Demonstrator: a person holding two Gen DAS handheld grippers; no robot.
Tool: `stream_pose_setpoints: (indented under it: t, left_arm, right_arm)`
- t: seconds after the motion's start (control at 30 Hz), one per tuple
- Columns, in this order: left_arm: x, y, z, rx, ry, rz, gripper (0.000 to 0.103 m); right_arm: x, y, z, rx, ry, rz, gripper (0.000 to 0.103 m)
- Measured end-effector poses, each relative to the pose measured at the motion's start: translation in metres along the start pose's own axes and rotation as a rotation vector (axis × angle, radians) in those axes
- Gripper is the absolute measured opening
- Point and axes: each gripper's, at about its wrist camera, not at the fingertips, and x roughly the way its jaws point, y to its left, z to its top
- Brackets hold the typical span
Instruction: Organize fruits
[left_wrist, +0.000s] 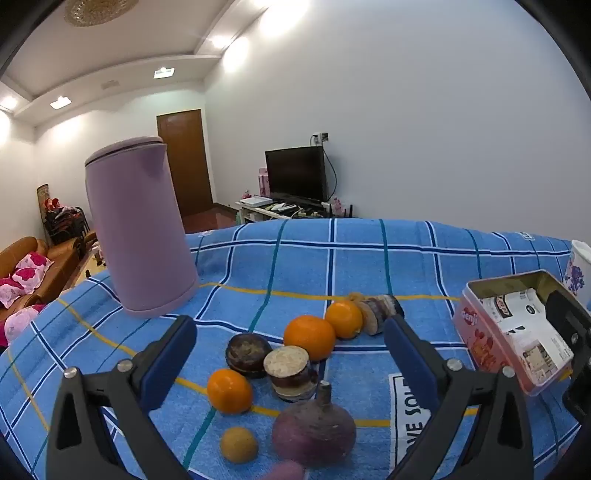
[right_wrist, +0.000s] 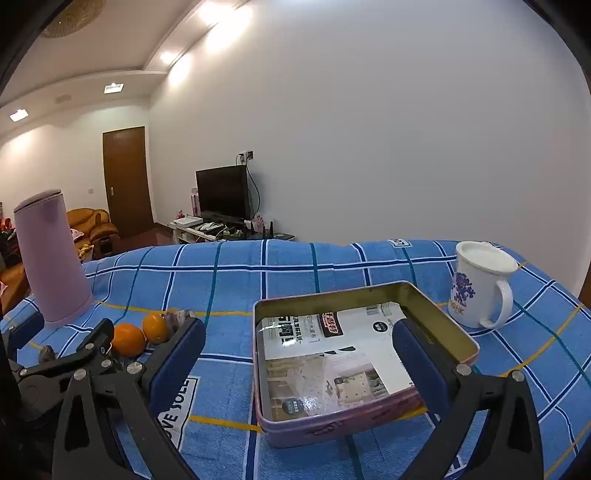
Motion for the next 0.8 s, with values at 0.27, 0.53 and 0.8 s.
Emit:
stream_pose_setpoints:
  t: [0.27, 0.53, 0.8]
  left_arm:
    - [0.005, 0.010, -0.004, -0.046, 0.043, -0.090, 0.103]
    - [0.000, 0.003, -0.003, -0.031, 0.040, -0.079, 0.103]
    - [-0.001, 0.004, -0.002, -0.024, 0.047, -0.076, 0.103]
  right_arm:
    - [0.001, 0.001, 0.000, -0.012, 0.017, -0.009, 0.102]
    - [0.004, 0.001, 0.001, -0.007, 0.035, -0.002, 0.102]
    - [0.004, 0.004, -0.002, -0.015, 0.036, -0.005, 0.102]
